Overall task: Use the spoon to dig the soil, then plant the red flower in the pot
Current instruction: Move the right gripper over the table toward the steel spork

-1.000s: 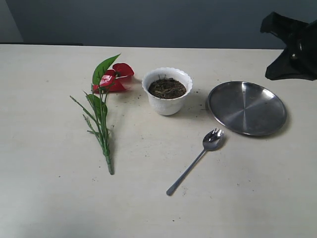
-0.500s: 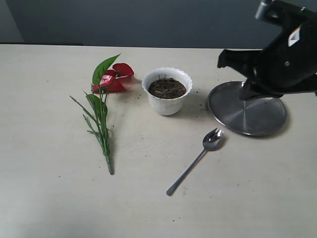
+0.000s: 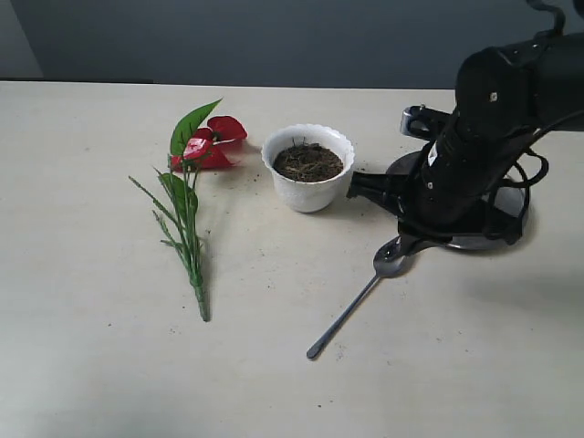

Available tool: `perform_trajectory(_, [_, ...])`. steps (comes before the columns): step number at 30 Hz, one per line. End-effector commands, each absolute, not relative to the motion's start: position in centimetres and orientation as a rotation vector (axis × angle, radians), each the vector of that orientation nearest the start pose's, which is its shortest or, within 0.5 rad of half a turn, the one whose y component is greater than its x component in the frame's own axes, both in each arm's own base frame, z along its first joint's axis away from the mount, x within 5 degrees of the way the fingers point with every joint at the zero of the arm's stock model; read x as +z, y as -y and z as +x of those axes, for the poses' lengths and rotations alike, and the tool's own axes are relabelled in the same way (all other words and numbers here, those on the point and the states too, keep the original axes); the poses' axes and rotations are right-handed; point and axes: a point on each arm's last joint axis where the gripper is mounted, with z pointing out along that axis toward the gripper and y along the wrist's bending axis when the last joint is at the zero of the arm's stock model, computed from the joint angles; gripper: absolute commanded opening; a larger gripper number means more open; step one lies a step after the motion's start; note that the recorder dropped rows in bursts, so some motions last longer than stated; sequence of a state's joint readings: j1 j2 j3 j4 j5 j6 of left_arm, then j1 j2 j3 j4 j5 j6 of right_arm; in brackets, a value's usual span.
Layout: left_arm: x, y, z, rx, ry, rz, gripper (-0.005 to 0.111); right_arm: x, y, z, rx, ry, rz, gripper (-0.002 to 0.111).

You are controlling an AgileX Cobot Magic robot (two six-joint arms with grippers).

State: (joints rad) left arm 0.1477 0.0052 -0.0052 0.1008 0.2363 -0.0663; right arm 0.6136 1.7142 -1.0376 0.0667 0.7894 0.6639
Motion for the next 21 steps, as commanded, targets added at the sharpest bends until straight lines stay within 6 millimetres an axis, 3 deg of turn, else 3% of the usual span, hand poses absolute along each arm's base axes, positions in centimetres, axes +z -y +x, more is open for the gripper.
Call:
perform_trajectory(1, [19.2,-1.0,5.4,0.15,-1.719,-0.121,0.0,18.0,-19.4,26.1,0.306,-2.982,0.2,-0.001])
perform_trajectory(8, [19.2,-1.0,5.4,0.15,-1.719,-0.121,0.0,17.7,-19.6,26.3,0.341,-2.974,0.227,-0.001])
perform_trajectory(14, [19.2,-1.0,5.4,0.15,-1.719,-0.121,0.0,18.0,-20.6,26.4,0.516,-2.939,0.377,-0.001])
perform_trajectory(21, [19.2,-1.0,5.4,0.15,-1.719,-0.121,0.0,18.0,-21.4,26.4,0.492,-2.878,0.318,-0.001])
